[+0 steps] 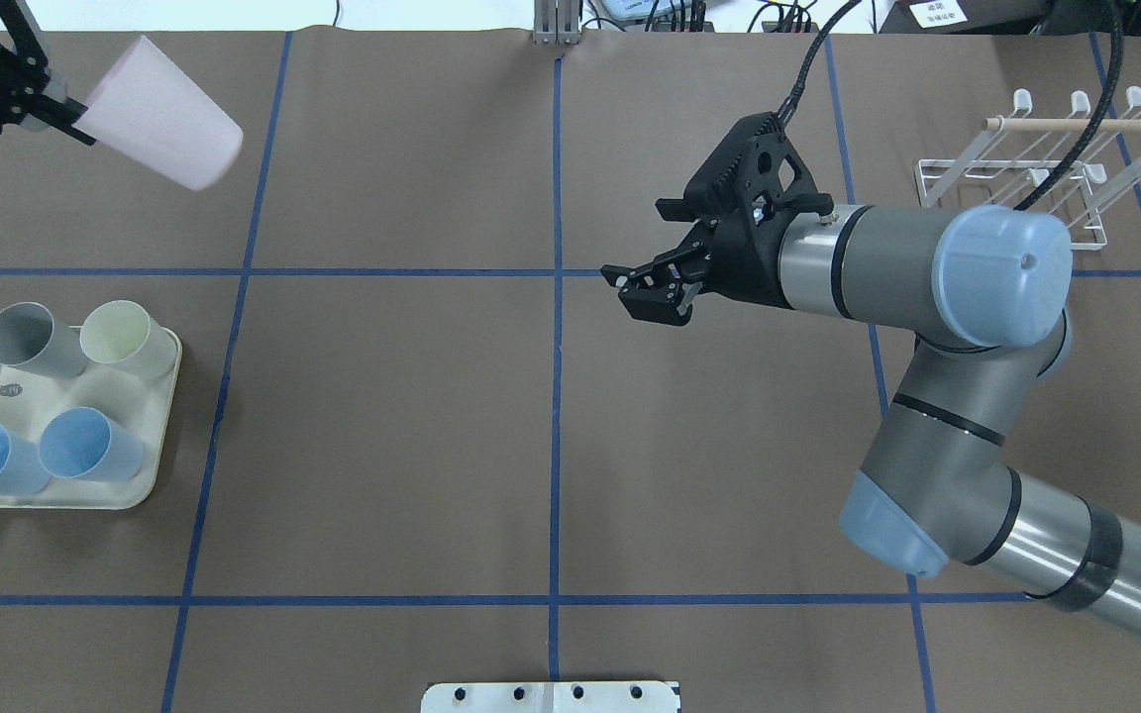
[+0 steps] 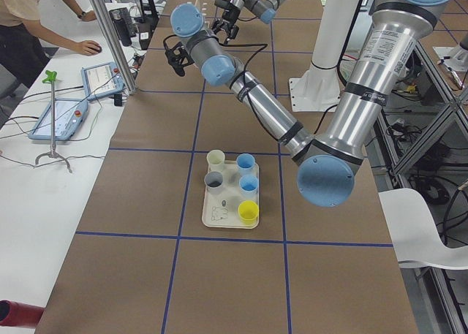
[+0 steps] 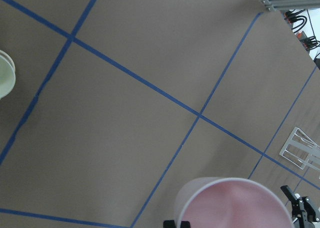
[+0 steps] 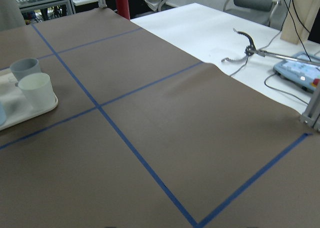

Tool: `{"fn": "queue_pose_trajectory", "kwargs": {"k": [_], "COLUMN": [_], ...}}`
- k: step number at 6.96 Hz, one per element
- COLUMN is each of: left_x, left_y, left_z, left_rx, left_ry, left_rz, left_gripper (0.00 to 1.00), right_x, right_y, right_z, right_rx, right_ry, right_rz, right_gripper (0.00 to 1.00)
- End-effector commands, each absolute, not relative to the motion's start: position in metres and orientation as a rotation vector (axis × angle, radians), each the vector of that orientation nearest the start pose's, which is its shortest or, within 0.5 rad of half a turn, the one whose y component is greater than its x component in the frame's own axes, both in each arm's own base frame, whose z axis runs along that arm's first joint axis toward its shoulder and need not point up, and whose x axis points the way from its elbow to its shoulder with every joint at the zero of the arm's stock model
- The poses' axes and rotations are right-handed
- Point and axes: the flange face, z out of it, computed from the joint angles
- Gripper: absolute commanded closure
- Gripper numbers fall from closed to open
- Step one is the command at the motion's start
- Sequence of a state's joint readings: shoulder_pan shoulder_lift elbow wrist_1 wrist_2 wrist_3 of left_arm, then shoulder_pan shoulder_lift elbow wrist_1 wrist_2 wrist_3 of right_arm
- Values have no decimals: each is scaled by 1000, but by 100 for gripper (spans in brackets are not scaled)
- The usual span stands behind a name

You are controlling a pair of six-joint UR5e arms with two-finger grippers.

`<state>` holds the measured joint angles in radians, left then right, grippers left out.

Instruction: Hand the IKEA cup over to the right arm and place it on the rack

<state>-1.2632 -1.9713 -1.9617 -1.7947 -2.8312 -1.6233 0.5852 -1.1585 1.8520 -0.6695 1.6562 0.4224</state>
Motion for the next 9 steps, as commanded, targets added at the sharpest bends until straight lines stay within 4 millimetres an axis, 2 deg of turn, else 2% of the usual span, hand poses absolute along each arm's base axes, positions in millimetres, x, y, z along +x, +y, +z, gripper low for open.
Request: {"fn": "queue_pose_trajectory", "kwargs": {"k": [1, 2, 3, 4, 5, 7, 9], "left_x": [180, 204, 205, 219, 249, 296, 339], "left_y": [-499, -493, -492, -485, -475, -455, -435], "left_z": [173, 146, 127, 124, 119, 85, 75], "left_rx": [-434, -451, -473, -479, -459, -468, -433], "left_ry": [1334, 1337, 1347, 1355, 1365, 1388, 1397], "left_rz": [-461, -475, -499, -488, -497, -524, -539], "left_gripper": [100, 100, 100, 100, 100, 100, 100], "right_x": [-422, -427, -438, -449, -454, -452, -451], "right_y": [-386, -370, -362, -360, -361, -360, -361], "right_z": [188, 190, 199, 217, 234, 233, 230], "right_rx": [1342, 1414, 1471, 1540, 1588, 1632, 1640], "right_ry": [-1126, -1135, -1170, -1219, -1253, -1250, -1249], "right_rz": [-491, -482, -458, -393, -348, -349, -335], "right_gripper": [9, 9, 9, 9, 9, 9, 9]}}
